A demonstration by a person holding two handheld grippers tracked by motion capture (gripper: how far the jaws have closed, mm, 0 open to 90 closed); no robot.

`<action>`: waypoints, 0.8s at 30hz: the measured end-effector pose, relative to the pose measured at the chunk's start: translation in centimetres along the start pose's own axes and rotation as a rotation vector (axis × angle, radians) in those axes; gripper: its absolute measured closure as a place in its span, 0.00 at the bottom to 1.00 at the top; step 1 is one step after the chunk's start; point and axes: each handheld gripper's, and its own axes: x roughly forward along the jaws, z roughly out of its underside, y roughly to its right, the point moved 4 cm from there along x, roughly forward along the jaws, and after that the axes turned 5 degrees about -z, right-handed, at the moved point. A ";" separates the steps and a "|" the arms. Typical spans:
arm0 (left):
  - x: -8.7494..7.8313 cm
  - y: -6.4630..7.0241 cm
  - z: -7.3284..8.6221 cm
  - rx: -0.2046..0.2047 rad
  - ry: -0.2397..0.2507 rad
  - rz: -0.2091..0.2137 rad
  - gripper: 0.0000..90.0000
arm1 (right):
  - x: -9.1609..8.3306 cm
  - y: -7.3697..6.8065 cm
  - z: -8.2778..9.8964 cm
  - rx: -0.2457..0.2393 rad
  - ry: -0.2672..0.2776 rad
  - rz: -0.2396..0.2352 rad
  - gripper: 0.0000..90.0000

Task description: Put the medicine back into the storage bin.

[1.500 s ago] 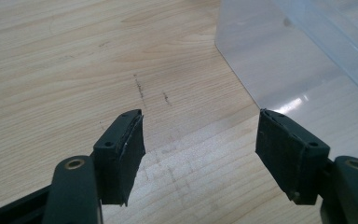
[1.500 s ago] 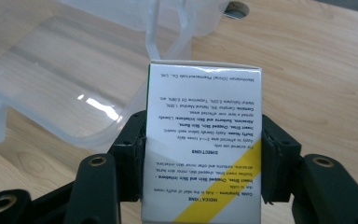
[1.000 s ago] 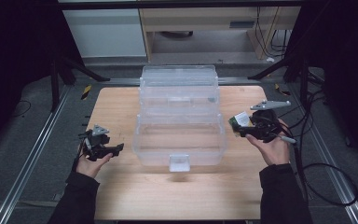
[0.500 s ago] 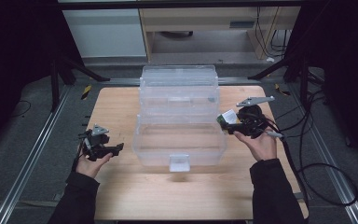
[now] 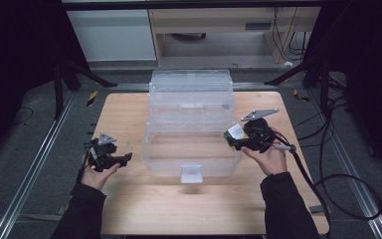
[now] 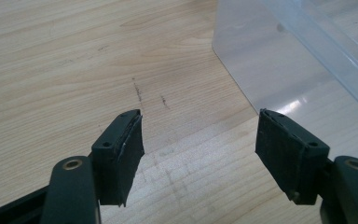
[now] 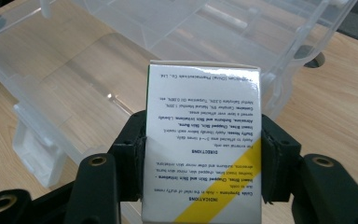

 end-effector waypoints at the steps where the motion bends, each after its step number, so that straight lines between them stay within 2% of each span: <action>1: 0.0 0.0 0.0 0.000 0.000 0.000 0.35 | 0.2 -0.1 0.1 -0.001 -0.007 0.000 0.50; 21: -0.3 -0.3 -0.1 -0.008 0.013 -0.004 0.36 | 3.7 -0.6 1.7 -0.037 -0.100 -0.032 0.50; 24: -0.3 -0.1 -0.2 -0.004 0.021 0.013 0.37 | 4.0 -0.5 2.2 -0.036 -0.117 -0.034 0.50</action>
